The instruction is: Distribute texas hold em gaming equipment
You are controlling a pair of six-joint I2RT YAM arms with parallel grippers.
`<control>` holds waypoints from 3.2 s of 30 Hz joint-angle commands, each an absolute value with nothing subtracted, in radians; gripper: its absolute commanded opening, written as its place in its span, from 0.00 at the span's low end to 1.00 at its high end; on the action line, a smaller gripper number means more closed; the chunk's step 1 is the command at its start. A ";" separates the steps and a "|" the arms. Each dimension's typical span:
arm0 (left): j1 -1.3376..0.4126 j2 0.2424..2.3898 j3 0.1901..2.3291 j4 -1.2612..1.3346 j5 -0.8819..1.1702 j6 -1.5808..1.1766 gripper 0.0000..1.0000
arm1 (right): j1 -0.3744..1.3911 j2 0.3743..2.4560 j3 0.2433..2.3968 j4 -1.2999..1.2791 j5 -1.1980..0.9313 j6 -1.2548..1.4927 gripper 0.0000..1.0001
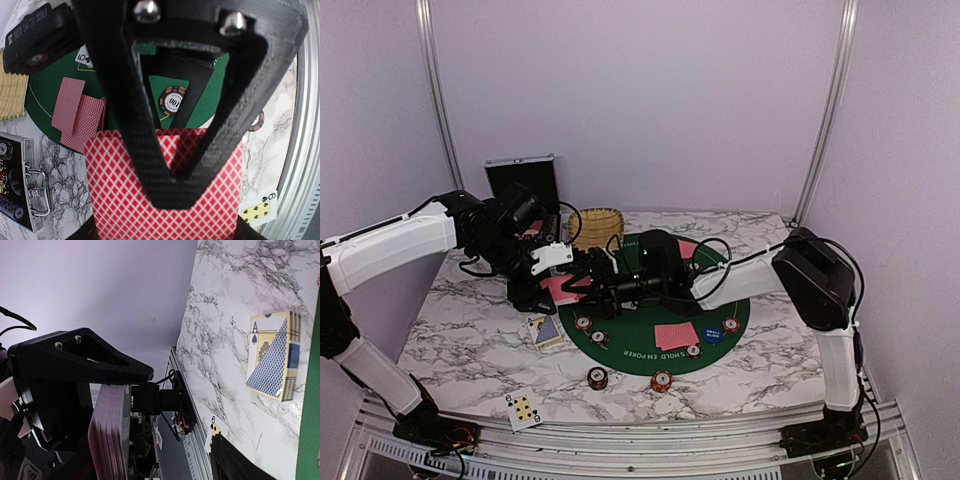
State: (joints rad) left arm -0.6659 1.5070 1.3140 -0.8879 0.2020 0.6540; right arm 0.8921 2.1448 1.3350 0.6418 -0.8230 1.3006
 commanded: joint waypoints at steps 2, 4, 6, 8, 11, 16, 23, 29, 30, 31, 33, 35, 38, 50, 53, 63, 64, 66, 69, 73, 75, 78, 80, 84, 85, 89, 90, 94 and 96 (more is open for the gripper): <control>-0.666 1.513 1.341 -0.899 0.222 0.654 0.04 | 0.928 2.229 1.440 0.723 -0.843 1.368 0.71; -0.666 1.512 1.340 -0.899 0.222 0.654 0.04 | 0.935 2.247 1.463 0.730 -0.845 1.380 0.71; -0.666 1.511 1.339 -0.899 0.224 0.653 0.04 | 0.939 2.263 1.484 0.728 -0.845 1.385 0.71; -0.666 1.511 1.336 -0.899 0.226 0.653 0.04 | 0.942 2.275 1.504 0.719 -0.846 1.388 0.71; -0.666 1.507 1.332 -0.899 0.226 0.653 0.04 | 0.941 2.288 1.527 0.694 -0.845 1.379 0.71; -0.666 1.500 1.325 -0.899 0.225 0.653 0.04 | 0.941 2.284 1.536 0.617 -0.831 1.330 0.68; -0.666 1.492 1.319 -0.899 0.219 0.656 0.04 | 0.905 2.221 1.444 0.511 -0.787 1.257 0.56; -0.666 1.489 1.313 -0.899 0.215 0.656 0.04 | 0.883 2.172 1.380 0.500 -0.785 1.233 0.53; -0.666 1.489 1.313 -0.899 0.216 0.658 0.04 | 0.884 2.166 1.379 0.497 -0.785 1.229 0.52; -0.666 1.488 1.313 -0.899 0.215 0.659 0.04 | 0.884 2.163 1.381 0.492 -0.787 1.226 0.52; -0.666 1.489 1.314 -0.898 0.214 0.658 0.03 | 0.884 2.155 1.384 0.483 -0.793 1.218 0.52; -0.666 1.488 1.312 -0.899 0.214 0.658 0.03 | 0.882 2.144 1.384 0.461 -0.790 1.203 0.51; -0.666 1.486 1.311 -0.898 0.211 0.659 0.04 | 0.880 2.127 1.372 0.456 -0.791 1.198 0.44; -0.666 1.488 1.308 -0.898 0.211 0.658 0.03 | 0.868 2.048 1.321 0.440 -0.790 1.178 0.20; -0.666 1.489 1.307 -0.897 0.209 0.658 0.03 | 0.867 2.039 1.313 0.440 -0.790 1.178 0.17; -0.666 1.490 1.308 -0.899 0.210 0.657 0.03 | 0.848 1.981 1.252 0.489 -0.787 1.211 0.10; -0.665 1.490 1.309 -0.899 0.210 0.656 0.03 | 0.845 1.974 1.243 0.501 -0.788 1.220 0.09; -0.666 1.491 1.310 -0.899 0.210 0.656 0.03 | 0.840 1.962 1.223 0.525 -0.788 1.237 0.06; -0.666 1.489 1.307 -0.899 0.208 0.656 0.03 | 0.827 1.938 1.203 0.529 -0.790 1.236 0.03; -0.666 1.487 1.305 -0.899 0.204 0.656 0.03 | 0.791 1.895 1.177 0.494 -0.788 1.205 0.01; -0.666 1.487 1.304 -0.899 0.202 0.657 0.03 | 0.769 1.873 1.180 0.438 -0.790 1.162 0.01; -0.666 1.488 1.302 -0.899 0.200 0.657 0.03 | 0.732 1.843 1.221 0.244 -0.770 1.018 0.00; -0.666 1.487 1.300 -0.899 0.198 0.658 0.03 | 0.707 1.832 1.280 0.073 -0.729 0.885 0.00; -0.666 1.487 1.296 -0.899 0.195 0.658 0.03 | 0.678 1.856 1.449 -0.278 -0.540 0.588 0.00; -0.666 1.486 1.294 -0.899 0.194 0.658 0.03 | 0.679 1.872 1.520 -0.361 -0.435 0.523 0.00; -0.666 1.482 1.289 -0.903 0.189 0.659 0.03 | 0.705 1.953 1.700 -0.562 -0.134 0.304 0.00; -0.666 1.478 1.285 -0.903 0.189 0.661 0.03 | 0.720 1.975 1.740 -0.595 -0.040 0.235 0.00; -0.665 1.472 1.274 -0.906 0.188 0.663 0.03 | 0.784 2.063 1.827 -0.656 0.342 0.052 0.00; -0.666 1.470 1.271 -0.908 0.195 0.663 0.03 | 0.812 2.101 1.837 -0.640 0.511 -0.021 0.00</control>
